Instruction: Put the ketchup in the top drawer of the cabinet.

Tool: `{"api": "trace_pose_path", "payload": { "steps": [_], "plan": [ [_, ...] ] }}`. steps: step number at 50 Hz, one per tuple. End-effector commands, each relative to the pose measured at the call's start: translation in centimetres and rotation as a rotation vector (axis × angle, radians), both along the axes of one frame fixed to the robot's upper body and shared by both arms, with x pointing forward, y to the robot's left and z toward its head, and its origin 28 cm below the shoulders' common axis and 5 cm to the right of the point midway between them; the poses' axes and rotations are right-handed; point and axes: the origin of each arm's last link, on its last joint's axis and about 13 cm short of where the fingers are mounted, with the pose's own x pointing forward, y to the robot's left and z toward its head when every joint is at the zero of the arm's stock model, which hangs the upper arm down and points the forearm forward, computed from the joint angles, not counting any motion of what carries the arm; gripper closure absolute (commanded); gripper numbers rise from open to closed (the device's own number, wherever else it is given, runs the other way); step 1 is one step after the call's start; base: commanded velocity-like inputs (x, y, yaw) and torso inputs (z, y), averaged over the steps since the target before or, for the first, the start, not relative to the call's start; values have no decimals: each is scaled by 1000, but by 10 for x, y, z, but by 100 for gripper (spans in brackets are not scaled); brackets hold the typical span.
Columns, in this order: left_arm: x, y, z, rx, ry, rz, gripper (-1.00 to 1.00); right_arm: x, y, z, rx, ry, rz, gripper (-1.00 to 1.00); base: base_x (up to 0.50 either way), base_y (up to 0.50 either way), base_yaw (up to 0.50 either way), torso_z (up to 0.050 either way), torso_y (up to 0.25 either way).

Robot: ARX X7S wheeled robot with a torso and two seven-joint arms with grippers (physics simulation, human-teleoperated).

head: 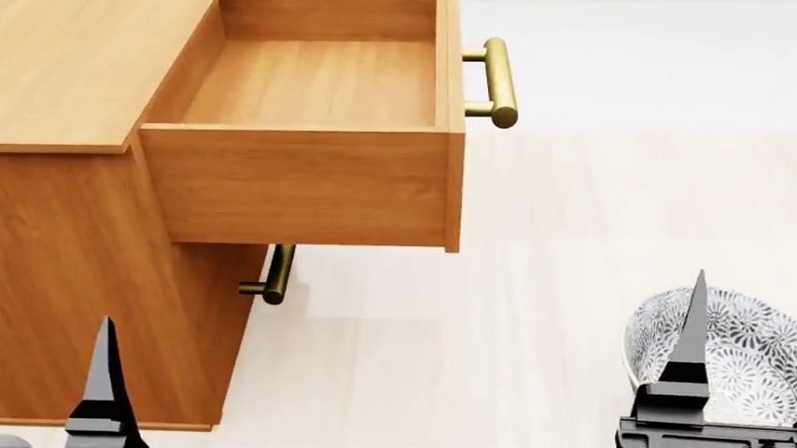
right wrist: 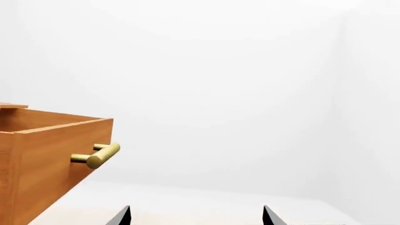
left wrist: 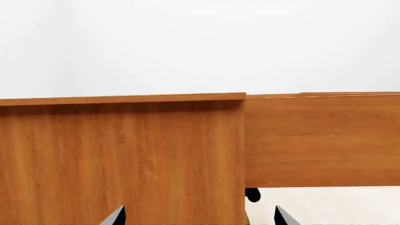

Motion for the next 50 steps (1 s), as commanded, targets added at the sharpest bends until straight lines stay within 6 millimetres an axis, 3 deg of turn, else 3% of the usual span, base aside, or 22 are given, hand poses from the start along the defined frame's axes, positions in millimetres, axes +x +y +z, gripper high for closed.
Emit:
{"api": "trace_pose_path", "payload": {
  "steps": [1, 23, 50],
  "plan": [
    [4, 0, -4, 0, 11, 8, -100, -9, -22, 1, -24, 18, -32, -100, 0, 0, 0, 0, 0],
    [7, -1, -8, 4, 23, 16, -100, -23, -53, -15, 24, 82, 50, -100, 0, 0, 0, 0, 0],
    [11, -3, -11, 9, 34, 17, -100, -77, -69, -40, 29, 117, 31, -100, 0, 0, 0, 0, 0]
  ]
}}
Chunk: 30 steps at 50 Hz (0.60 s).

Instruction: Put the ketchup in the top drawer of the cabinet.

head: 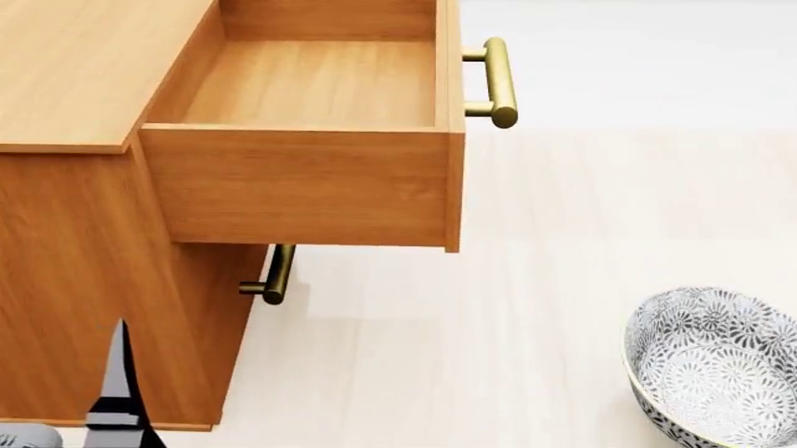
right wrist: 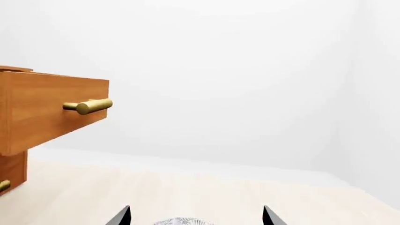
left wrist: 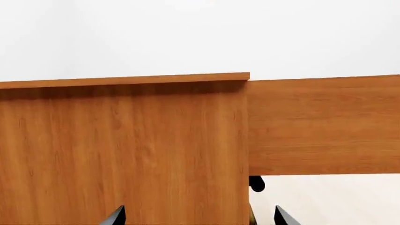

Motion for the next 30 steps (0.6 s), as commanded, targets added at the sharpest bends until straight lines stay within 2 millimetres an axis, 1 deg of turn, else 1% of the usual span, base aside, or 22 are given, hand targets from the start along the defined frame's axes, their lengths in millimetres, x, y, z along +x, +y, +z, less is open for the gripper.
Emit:
{"api": "trace_pose_path", "payload": {
  "steps": [1, 10, 15, 19, 24, 30],
  "plan": [
    [2, -1, -1, 2, 5, 0, -100, -23, -5, -11, 10, 7, -20, -100, 0, 0, 0, 0, 0],
    [2, 0, -3, 0, 8, 1, -100, -39, -9, -26, 51, 12, -47, -100, 0, 0, 0, 0, 0],
    [2, 1, -4, 0, 9, 2, -100, -46, -10, -36, 56, 58, -43, -100, 0, 0, 0, 0, 0],
    [2, 1, -4, -3, 10, 2, -100, -49, -10, -42, 63, 70, -45, -100, 0, 0, 0, 0, 0],
    [2, 1, -4, -2, 11, 2, -100, -52, -10, -54, 74, 91, -59, -100, 0, 0, 0, 0, 0],
    [2, 1, -5, -2, 12, 2, -100, -53, -10, -60, 79, 96, -69, -100, 0, 0, 0, 0, 0]
  ]
}}
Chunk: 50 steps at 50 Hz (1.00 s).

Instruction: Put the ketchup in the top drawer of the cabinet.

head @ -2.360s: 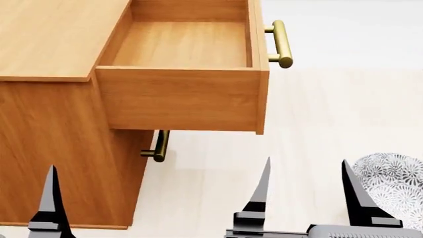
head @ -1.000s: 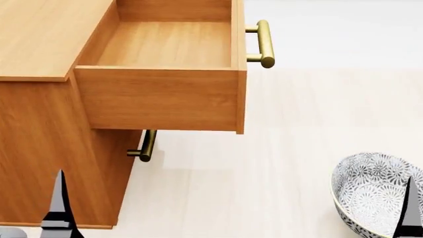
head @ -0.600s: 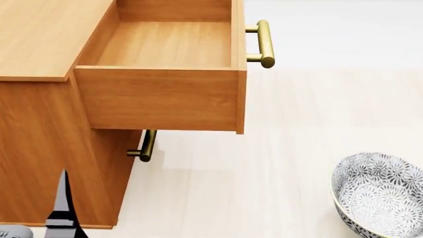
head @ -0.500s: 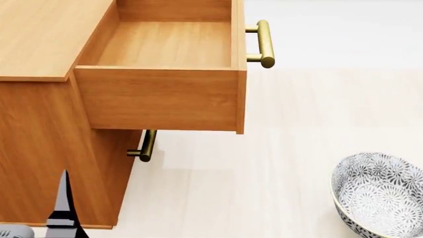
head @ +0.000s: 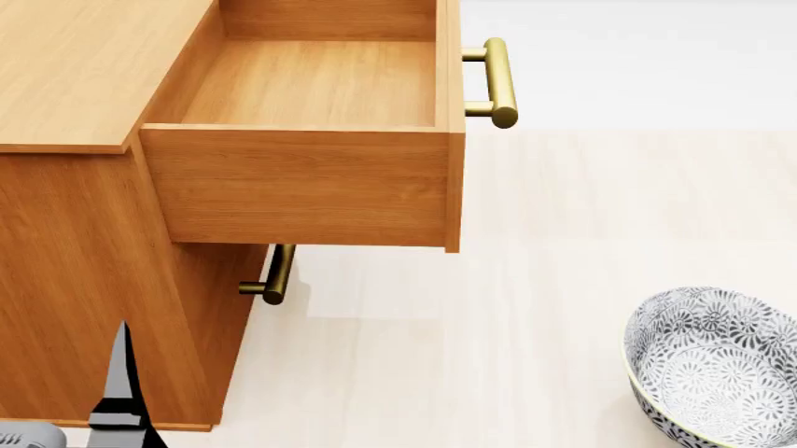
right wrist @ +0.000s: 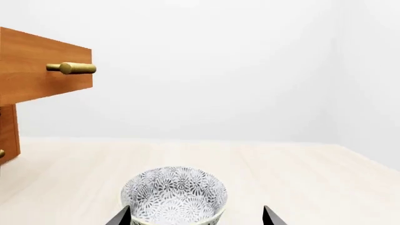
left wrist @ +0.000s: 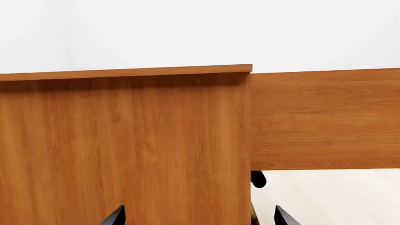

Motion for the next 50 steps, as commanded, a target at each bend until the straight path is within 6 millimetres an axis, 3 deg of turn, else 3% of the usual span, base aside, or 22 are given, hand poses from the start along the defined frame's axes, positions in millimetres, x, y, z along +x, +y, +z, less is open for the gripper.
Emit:
{"api": "trace_pose_path", "payload": {
  "steps": [1, 50],
  "plan": [
    [0, 0, -1, 0, 3, 0, -100, -7, 0, -17, 17, 29, -18, -100, 0, 0, 0, 0, 0],
    [1, 1, -4, -2, 9, 6, -100, 0, 2, -67, 57, 149, -55, -100, 0, 0, 0, 0, 0]
  ]
}}
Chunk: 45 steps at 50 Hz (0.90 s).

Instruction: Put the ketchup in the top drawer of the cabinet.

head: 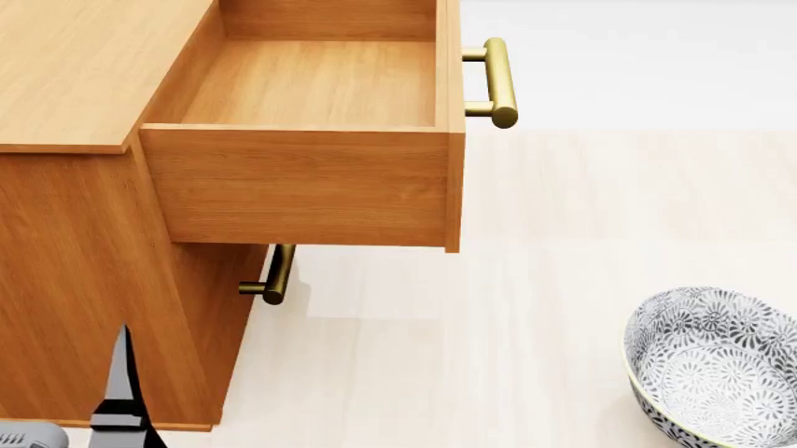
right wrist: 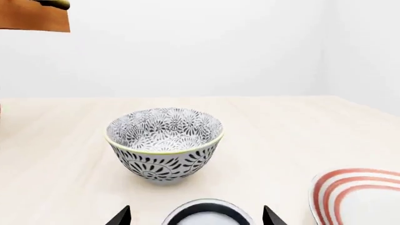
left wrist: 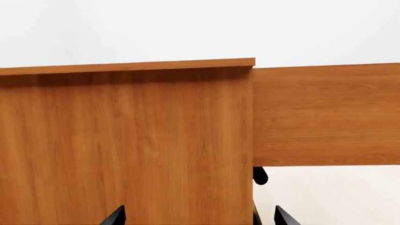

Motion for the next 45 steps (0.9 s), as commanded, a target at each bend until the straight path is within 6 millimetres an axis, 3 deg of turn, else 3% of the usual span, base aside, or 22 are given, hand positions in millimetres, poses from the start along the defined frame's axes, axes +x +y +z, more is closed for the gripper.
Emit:
{"api": "trace_pose_path", "payload": {
  "steps": [1, 45],
  "plan": [
    [0, 0, -1, 0, 1, 1, -100, 0, 0, -8, 10, 22, -11, -100, 0, 0, 0, 0, 0],
    [2, 1, -3, -2, 9, 6, -100, 4, -2, -24, 30, 88, -51, -100, 0, 0, 0, 0, 0]
  ]
}}
